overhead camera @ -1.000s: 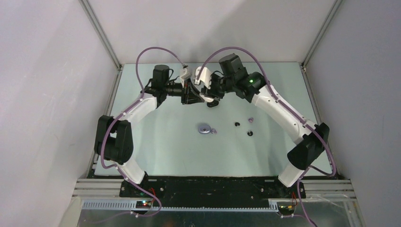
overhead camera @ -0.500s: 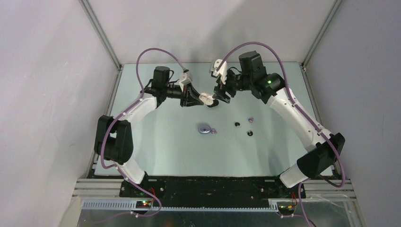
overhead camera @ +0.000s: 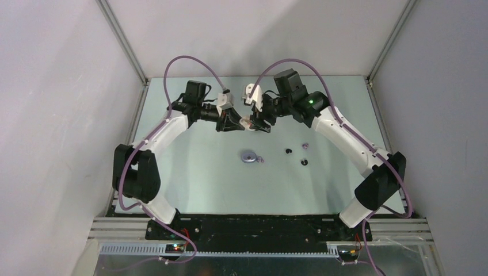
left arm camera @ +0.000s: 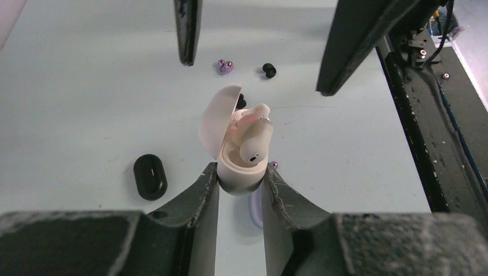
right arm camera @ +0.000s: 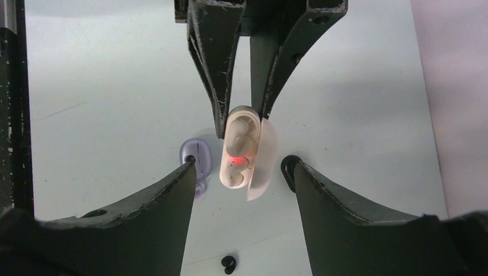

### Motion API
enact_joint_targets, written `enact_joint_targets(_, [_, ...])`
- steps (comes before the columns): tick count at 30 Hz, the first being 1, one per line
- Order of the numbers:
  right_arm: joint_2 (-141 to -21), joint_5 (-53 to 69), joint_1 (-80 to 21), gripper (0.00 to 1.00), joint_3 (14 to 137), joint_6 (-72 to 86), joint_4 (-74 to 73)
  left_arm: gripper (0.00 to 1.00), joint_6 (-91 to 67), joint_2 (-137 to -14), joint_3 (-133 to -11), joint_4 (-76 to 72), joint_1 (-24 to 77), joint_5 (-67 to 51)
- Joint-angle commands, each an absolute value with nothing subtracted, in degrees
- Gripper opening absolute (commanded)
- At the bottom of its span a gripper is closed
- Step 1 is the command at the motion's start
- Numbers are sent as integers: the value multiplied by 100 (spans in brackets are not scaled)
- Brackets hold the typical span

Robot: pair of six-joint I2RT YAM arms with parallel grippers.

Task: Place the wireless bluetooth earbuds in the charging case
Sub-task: Place the earbud in the charging case.

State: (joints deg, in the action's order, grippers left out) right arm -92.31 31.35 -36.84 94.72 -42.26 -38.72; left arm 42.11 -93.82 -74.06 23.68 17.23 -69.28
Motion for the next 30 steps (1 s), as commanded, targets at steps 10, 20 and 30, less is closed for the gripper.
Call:
enact_joint_targets(10, [-9700, 2991, -3790, 65, 9826, -4299, -3742, 0, 5330, -9140, -7850, 3305, 1740, -6815])
enact_joint_targets(20, [-9802, 2932, -3801, 62, 9894, -4051, -3624, 0, 5450, -9144, -7905, 3455, 1772, -6759])
enact_joint_targets(30, [-9912, 2887, -3758, 60, 9998, -3734, -3585, 0, 5464, -9128, -7894, 3470, 1776, -6732])
